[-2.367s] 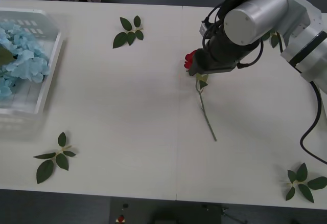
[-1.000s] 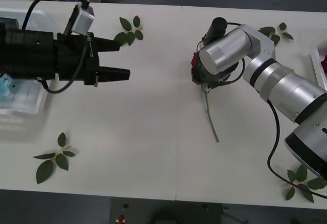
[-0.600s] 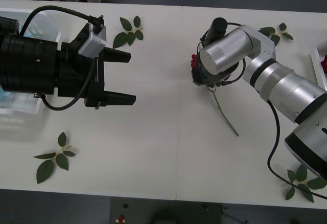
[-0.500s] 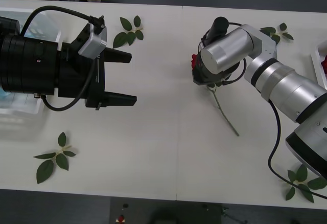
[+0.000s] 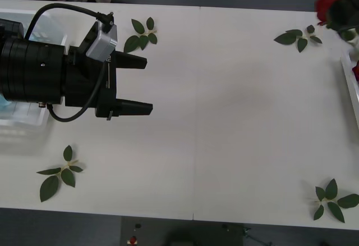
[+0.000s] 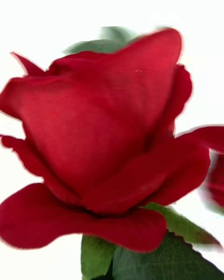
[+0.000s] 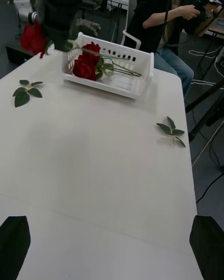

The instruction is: Put the red flowers into the right box and the blue flowers into the left box

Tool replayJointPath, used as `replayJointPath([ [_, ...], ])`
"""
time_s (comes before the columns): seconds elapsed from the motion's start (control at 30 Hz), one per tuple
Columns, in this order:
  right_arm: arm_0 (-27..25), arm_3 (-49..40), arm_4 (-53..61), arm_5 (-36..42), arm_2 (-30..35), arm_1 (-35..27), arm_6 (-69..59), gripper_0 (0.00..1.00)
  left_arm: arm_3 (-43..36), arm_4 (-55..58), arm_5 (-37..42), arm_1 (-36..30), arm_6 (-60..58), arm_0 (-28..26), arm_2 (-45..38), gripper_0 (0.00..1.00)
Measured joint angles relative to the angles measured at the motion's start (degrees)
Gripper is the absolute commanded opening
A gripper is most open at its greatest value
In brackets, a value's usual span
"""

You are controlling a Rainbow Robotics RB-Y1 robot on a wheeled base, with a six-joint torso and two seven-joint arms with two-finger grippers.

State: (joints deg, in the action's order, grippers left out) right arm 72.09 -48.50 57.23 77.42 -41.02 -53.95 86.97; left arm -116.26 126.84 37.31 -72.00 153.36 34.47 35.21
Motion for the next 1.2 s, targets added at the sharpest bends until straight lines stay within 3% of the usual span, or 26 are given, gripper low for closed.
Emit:
replayJointPath([
  [0.2, -0.2, 1.6, -6.1, -1.9, 1.0, -10.2, 11.2, 0.00, 0.8, 0.1, 0.0, 0.3, 0.0, 0.0, 0.0, 1.00],
  [0.5, -1.0, 23.5, -7.3, -23.3, 1.0, -9.0, 15.5, 0.00, 1.4, 0.1, -0.1, 2.7, 0.0, 0.0, 0.0, 1.00],
  [0.7, -9.0, 24.9, -8.6, -34.6, 1.0, -6.5, 16.1, 0.00, 1.5, 0.1, -0.1, 2.7, 0.0, 0.0, 0.0, 1.00],
  [0.93, -17.6, 19.5, -12.1, -37.0, 1.7, -5.9, 5.9, 0.00, 1.5, 0.2, -0.2, 2.7, 0.0, 0.0, 0.0, 1.00],
  [0.97, -18.0, 19.5, -12.1, -37.0, 1.7, -5.9, 5.0, 0.08, 1.5, 0.2, -0.2, 2.7, 0.0, 0.0, 0.0, 1.00],
  [1.0, -18.1, 19.5, -12.1, -37.0, 1.7, -5.9, 4.8, 0.33, 1.5, 0.2, -0.2, 2.7, 0.0, 0.0, 0.0, 1.00],
  [1.07, -18.1, 19.5, -12.0, -37.0, 1.7, -5.9, 4.8, 0.62, 1.5, 0.2, -0.2, 2.7, 0.0, 0.0, 0.0, 1.00],
  [1.1, -18.0, 19.5, -11.9, -37.0, 1.7, -5.9, 4.8, 0.70, 1.5, 0.2, -0.2, 2.7, 0.0, 0.0, 0.0, 1.00],
  [1.2, -18.0, 19.5, -9.8, -37.0, 1.7, -5.9, 4.8, 0.79, 1.5, 0.2, -0.2, 2.7, 0.0, 0.0, 0.0, 1.00],
])
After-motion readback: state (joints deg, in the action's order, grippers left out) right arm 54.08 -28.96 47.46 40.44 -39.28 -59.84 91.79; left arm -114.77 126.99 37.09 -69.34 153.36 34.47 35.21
